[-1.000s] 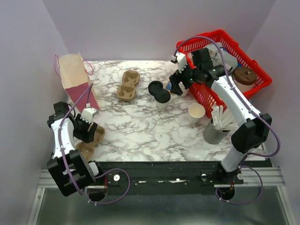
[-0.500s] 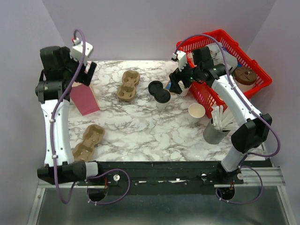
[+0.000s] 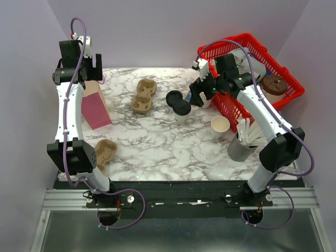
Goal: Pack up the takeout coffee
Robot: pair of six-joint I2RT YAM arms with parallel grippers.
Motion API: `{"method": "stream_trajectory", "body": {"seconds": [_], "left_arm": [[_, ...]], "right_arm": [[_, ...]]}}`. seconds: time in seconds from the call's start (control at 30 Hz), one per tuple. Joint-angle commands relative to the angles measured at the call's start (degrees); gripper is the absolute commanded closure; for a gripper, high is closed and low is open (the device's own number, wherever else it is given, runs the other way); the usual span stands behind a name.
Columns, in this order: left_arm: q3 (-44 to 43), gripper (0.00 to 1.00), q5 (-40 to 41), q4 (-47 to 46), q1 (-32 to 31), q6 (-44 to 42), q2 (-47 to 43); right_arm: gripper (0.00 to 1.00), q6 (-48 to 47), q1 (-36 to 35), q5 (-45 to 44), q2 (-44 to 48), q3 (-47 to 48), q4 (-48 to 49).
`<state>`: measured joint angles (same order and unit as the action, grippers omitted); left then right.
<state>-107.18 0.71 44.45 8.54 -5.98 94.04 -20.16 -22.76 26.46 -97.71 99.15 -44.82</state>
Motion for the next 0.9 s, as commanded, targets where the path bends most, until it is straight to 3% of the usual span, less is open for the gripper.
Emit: {"method": "stream_trajectory", "body": {"seconds": [0.0,0.17,0.4,0.43,0.5,0.53,0.8,0.87], "left_arm": [[0.83,0.05,3.07,0.91,0.96,3.43,2.37],[-0.58,0.09,4.30,1.17,1.04,2.81,5.09],[-2.77,0.19,-0.27,1.61,1.04,2.82,8.88],[-3.04,0.27,-0.62,1.78,0.96,2.73,8.97],[-3.04,0.34,-2.02,2.05,0.96,2.64,8.97],[-2.95,0.43,-3.07,2.14,1.04,2.46,8.79],[1.53,0.78,-6.42,3.28,0.96,0.36,3.09],[2.23,0.93,-7.83,3.72,0.78,-0.52,1.42]], "right_arm": [[0.00,-0.49,0.18,0.70,2.44,-1.51,1.13],[0.00,-0.67,0.18,0.96,2.53,-1.77,1.22],[0.00,-0.75,0.18,1.05,2.17,-1.42,1.22],[0.00,-0.75,0.18,1.05,2.17,-1.42,1.22],[0.00,-0.75,0.18,0.96,2.26,-1.51,1.22],[0.00,-0.84,0.18,0.88,2.35,-1.68,1.31],[0.00,-0.93,0.18,0.70,2.61,-1.95,1.49],[0.00,-0.76,0.18,0.70,2.35,-1.69,1.49]]}}
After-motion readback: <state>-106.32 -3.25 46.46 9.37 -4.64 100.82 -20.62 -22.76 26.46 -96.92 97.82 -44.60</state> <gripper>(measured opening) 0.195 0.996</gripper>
